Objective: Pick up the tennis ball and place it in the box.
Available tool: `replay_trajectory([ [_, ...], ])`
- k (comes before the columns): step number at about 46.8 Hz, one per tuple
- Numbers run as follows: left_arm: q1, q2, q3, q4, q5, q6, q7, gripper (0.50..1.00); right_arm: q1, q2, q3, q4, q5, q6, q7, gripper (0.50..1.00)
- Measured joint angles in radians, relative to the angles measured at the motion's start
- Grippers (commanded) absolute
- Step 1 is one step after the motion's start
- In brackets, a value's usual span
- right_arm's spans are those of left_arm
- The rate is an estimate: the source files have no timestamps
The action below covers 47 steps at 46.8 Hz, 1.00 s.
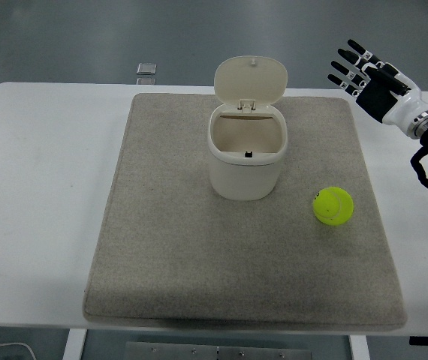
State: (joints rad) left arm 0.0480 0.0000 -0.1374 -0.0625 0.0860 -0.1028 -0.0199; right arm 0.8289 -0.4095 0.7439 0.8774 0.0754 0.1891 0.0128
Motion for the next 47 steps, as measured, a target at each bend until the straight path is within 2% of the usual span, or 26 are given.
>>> replay_trajectory([
  [47,-0.005,0.0,-0.001,-0.01,0.001,-0.002,0.0,0.992,-0.002,-0.008,-0.005,-0.001,-0.003,0.011,0.004,0.915],
])
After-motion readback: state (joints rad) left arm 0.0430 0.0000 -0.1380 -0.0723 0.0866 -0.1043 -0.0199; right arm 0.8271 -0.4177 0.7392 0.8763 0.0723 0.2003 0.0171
